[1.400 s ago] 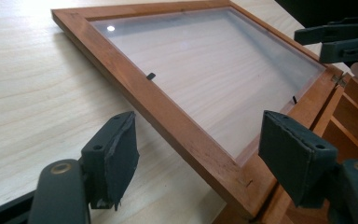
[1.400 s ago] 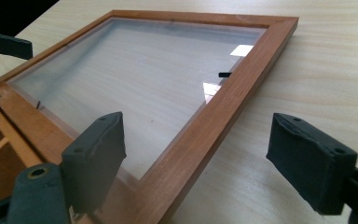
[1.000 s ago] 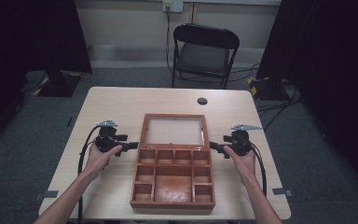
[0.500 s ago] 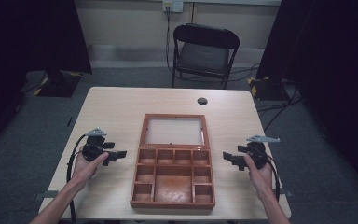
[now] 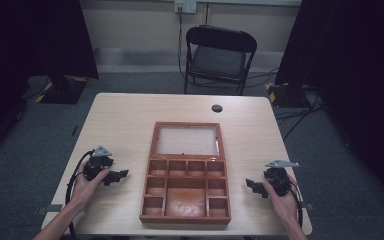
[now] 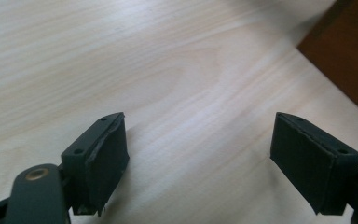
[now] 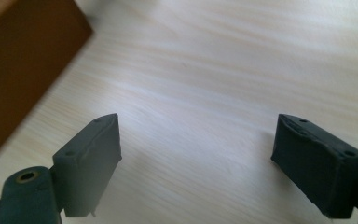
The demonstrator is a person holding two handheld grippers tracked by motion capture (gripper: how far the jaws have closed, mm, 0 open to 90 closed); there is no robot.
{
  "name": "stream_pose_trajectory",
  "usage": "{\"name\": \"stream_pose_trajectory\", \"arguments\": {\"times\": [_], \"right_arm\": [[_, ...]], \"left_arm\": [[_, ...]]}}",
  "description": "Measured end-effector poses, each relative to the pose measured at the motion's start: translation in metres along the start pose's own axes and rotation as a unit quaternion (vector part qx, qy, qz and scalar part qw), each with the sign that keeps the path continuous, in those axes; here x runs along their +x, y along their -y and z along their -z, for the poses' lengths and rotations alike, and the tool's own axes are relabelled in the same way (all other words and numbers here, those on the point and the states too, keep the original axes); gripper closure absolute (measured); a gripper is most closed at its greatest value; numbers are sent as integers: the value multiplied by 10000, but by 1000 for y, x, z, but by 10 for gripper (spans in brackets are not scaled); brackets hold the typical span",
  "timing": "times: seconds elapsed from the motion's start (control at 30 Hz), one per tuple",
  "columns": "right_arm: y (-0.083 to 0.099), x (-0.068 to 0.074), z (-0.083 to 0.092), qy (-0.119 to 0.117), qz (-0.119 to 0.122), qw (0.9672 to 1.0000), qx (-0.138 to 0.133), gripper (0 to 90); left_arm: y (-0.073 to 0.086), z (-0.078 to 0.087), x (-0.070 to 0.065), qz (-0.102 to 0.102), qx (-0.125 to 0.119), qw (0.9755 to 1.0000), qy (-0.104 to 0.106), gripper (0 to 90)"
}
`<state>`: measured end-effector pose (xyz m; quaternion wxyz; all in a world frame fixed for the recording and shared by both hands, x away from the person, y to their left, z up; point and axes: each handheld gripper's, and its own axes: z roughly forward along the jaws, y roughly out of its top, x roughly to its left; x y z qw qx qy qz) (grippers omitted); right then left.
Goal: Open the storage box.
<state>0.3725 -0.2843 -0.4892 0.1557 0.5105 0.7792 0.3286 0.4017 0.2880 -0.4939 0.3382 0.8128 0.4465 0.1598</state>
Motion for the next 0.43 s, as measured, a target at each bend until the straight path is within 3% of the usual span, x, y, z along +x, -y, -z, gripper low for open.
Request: {"name": "stream_pose_trajectory", "arguments": {"times": [0.03,0.07,0.1,0.23,0.43], "right_arm": [[1,0,-1,174,69,9998,-28,142],[3,-3,-2,492,135,9987,-60,138],[5,-4,-2,560,116,9983,-122,126],[9,-6,-6,628,82,9973,-365,61],[9,-6,-6,646,76,9972,-361,52]], "left_arm": [[1,-2,-3,-125,-3,9998,-170,175],[5,-3,-3,-125,-160,9996,-218,129],[6,-4,-2,-154,-225,9994,-190,118],[7,-5,0,-183,-246,9994,-163,91],[7,-5,0,-183,-245,9994,-163,90]]}}
